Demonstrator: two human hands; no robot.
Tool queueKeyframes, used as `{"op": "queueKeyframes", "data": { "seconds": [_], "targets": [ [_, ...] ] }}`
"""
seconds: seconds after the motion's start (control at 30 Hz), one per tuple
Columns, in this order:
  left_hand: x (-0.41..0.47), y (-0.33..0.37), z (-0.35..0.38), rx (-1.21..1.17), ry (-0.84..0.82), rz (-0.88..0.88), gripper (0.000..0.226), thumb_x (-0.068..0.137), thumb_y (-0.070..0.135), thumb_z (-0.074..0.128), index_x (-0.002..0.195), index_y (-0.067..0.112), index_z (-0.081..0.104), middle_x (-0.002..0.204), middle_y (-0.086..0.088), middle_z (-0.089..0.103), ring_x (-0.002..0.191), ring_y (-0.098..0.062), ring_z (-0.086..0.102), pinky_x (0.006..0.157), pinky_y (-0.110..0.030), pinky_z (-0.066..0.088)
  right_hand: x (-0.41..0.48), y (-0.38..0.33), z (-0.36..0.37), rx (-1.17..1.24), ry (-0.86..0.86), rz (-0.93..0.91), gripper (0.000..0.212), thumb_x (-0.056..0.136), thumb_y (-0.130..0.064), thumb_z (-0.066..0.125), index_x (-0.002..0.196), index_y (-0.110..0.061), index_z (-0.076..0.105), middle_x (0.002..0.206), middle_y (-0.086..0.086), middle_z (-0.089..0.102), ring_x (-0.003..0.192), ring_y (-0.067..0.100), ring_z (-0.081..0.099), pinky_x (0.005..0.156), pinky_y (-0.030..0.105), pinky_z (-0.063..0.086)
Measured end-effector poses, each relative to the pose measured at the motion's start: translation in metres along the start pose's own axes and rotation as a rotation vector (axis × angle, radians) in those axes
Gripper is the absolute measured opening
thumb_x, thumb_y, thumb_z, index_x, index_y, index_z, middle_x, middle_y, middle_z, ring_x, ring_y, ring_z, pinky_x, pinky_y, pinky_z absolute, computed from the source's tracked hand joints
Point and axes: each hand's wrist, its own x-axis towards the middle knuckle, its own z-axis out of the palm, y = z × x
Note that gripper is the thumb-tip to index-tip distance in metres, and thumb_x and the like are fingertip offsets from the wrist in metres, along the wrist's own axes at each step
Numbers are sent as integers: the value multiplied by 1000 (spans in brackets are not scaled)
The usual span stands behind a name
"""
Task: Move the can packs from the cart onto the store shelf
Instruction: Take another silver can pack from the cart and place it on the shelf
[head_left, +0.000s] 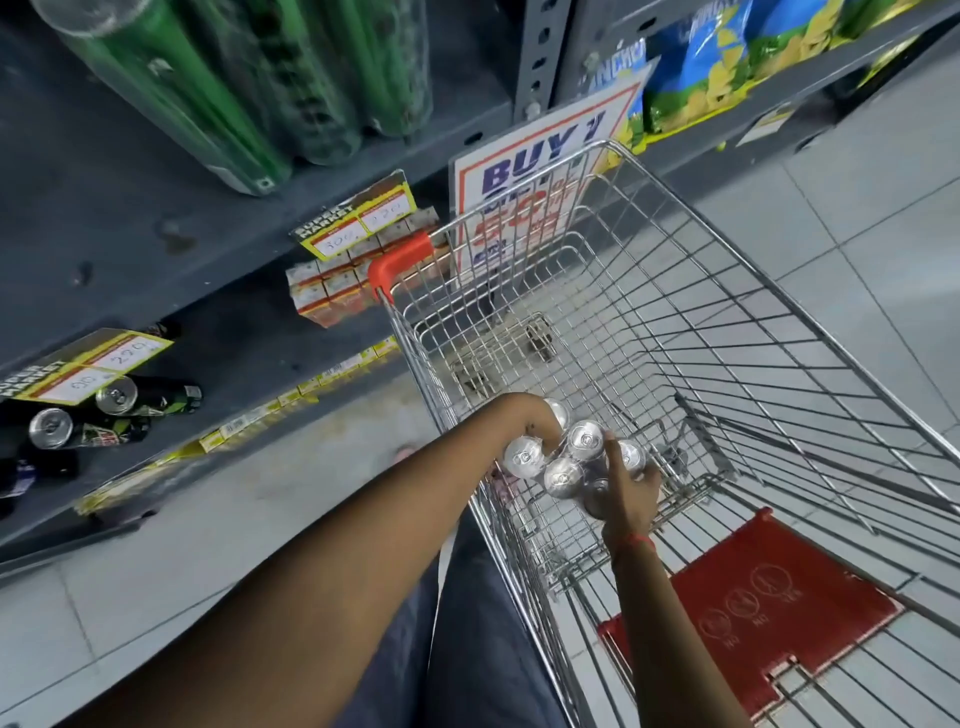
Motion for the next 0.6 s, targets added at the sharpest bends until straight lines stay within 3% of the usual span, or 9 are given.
{"op": "queueKeyframes", "data": {
  "seconds": [0.1, 0.17, 0.27, 0.33, 0.4, 0.43, 0.5, 0.53, 0.6],
  "targets": [
    [-14, -2, -7, -25, 128, 85, 54, 86, 6, 59, 137, 0, 42, 127, -18, 54, 112, -32, 59, 79, -34, 56, -4, 3, 1, 14, 10, -54, 99, 68, -68, 76, 140, -9, 45, 133, 16, 58, 116, 37, 62, 98, 55, 53],
    [-25, -5, -12, -42, 250, 125, 45, 83, 13, 60, 126, 6, 49, 102, -10, 58, 95, -24, 59, 63, -25, 49, -16, -4, 7, 50, 20, -68, 114, 57, -79, 74, 142, -9, 45, 137, 17, 56, 117, 38, 61, 98, 57, 53],
    [-50, -10, -20, -157, 418, 214, 50, 82, 31, 56, 127, 10, 57, 121, -14, 66, 110, -28, 63, 75, -25, 46, -39, -30, 10, 56, 55, -114, 81, 79, -60, 72, 135, -5, 51, 133, 19, 60, 116, 36, 62, 100, 52, 53],
    [-75, -12, -27, -182, 556, 292, 46, 82, 37, 55, 122, 16, 65, 118, -15, 70, 107, -30, 66, 73, -27, 47, -51, -51, 11, 87, 64, -161, 67, 87, -51, 69, 132, -4, 55, 129, 20, 63, 110, 36, 65, 99, 51, 53],
    [-101, -19, -36, -231, 661, 373, 38, 83, 39, 56, 110, 16, 71, 89, -12, 74, 84, -28, 70, 66, -28, 51, -71, -77, 11, 74, 71, -254, 70, 88, -52, 67, 135, -2, 54, 129, 21, 63, 108, 36, 67, 94, 48, 56],
    [-113, -23, -40, -243, 710, 412, 31, 84, 39, 57, 90, 13, 72, 68, -6, 66, 67, -23, 65, 62, -27, 48, -83, -91, 10, 44, 76, -308, 73, 87, -56, 65, 136, -3, 54, 129, 21, 64, 105, 34, 69, 87, 43, 58],
    [-140, -32, -49, -279, 798, 459, 39, 84, 41, 55, 56, 15, 52, 50, 2, 44, 52, -19, 48, 60, -25, 43, -107, -120, 7, -23, 88, -435, 74, 87, -63, 61, 132, -4, 60, 125, 16, 67, 89, 22, 71, 72, 27, 54],
    [-155, -37, -54, -315, 841, 472, 43, 82, 45, 54, 51, 15, 46, 49, 2, 41, 53, -19, 46, 60, -25, 41, -121, -135, 5, -56, 100, -504, 78, 85, -68, 58, 132, -5, 62, 125, 14, 68, 89, 21, 70, 73, 26, 52],
    [-189, -51, -60, -369, 962, 506, 49, 77, 50, 51, 50, 10, 48, 52, -3, 43, 57, -20, 46, 55, -26, 35, -152, -166, 0, -129, 116, -628, 91, 76, -79, 52, 133, -9, 64, 126, 15, 70, 106, 28, 69, 92, 33, 52]
  ]
}}
